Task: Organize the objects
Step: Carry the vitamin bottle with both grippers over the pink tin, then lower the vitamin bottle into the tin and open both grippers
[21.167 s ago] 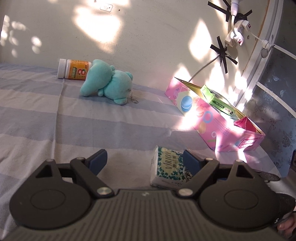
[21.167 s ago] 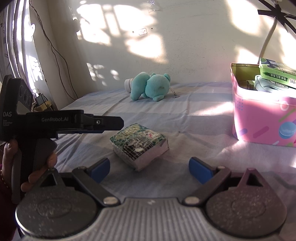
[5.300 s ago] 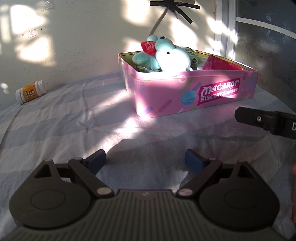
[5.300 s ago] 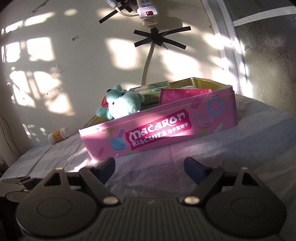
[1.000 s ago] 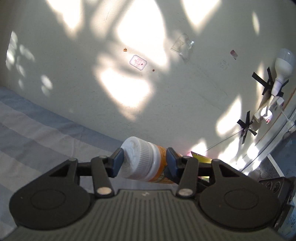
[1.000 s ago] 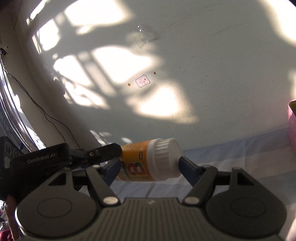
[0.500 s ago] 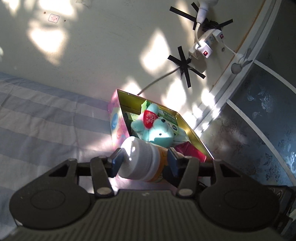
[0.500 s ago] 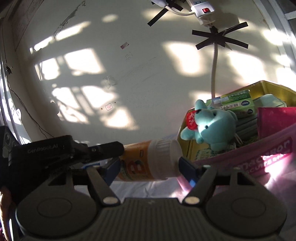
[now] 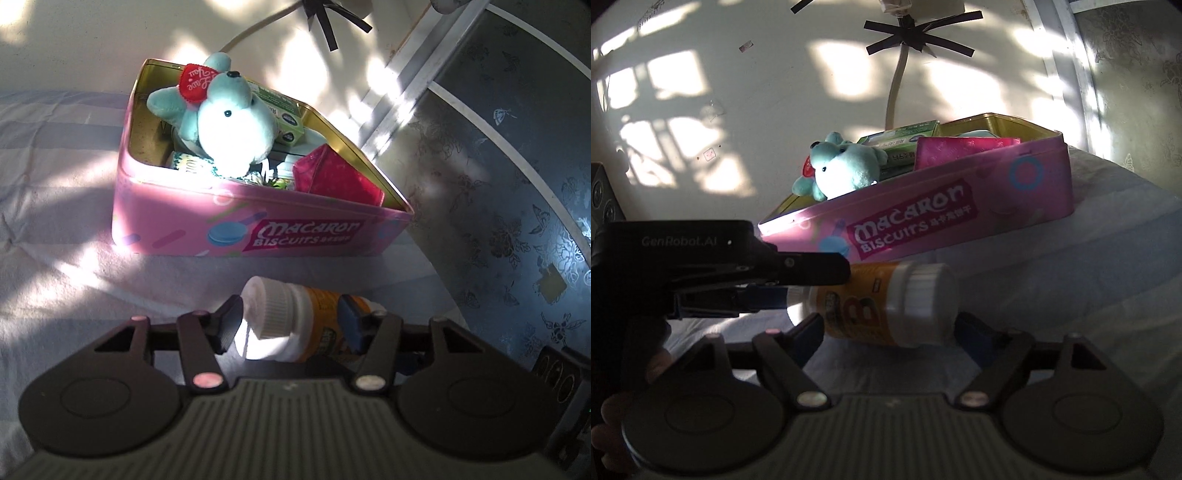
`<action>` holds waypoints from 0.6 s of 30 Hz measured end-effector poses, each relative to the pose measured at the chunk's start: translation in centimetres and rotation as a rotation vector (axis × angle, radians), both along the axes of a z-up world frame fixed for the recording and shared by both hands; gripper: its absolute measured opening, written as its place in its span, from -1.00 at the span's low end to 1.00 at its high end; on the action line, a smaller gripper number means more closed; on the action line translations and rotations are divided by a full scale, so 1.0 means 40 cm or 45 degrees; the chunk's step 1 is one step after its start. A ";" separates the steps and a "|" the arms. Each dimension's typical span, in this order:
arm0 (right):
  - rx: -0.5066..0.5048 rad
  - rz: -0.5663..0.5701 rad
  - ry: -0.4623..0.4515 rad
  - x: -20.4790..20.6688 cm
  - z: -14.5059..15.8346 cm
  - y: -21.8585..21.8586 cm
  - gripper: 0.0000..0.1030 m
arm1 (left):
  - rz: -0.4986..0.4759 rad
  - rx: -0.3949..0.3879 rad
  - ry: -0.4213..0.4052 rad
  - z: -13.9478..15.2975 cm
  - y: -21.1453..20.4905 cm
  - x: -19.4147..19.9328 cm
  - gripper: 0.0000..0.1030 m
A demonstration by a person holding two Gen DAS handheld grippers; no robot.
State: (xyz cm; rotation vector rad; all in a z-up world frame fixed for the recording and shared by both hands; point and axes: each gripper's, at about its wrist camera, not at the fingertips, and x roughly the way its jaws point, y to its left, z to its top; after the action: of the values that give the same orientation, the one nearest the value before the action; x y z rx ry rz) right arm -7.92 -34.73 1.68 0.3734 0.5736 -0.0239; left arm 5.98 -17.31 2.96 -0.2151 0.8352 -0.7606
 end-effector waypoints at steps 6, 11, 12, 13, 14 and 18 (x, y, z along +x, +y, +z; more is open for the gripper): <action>-0.120 0.059 -0.007 0.021 0.002 0.036 0.55 | -0.021 0.028 0.000 0.006 -0.006 0.002 0.23; -0.230 -0.004 -0.211 0.019 0.115 0.025 0.56 | -0.066 -0.013 -0.183 0.131 -0.045 0.012 0.23; -0.254 -0.009 -0.245 0.027 0.138 0.021 0.57 | -0.069 -0.013 -0.220 0.153 -0.060 0.023 0.23; -0.293 -0.015 -0.285 0.045 0.168 0.013 0.57 | -0.068 -0.013 -0.247 0.175 -0.081 0.043 0.25; -0.325 -0.020 -0.309 0.065 0.188 0.007 0.58 | -0.066 -0.014 -0.256 0.188 -0.102 0.063 0.24; -0.377 -0.044 -0.332 0.183 0.232 -0.040 0.58 | -0.055 0.032 -0.250 0.194 -0.206 0.157 0.25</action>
State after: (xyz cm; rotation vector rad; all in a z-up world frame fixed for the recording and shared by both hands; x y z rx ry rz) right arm -0.62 -36.32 10.97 0.0948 0.2988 -0.0913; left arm 12.27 -25.54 10.71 -0.0983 0.6649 -0.7979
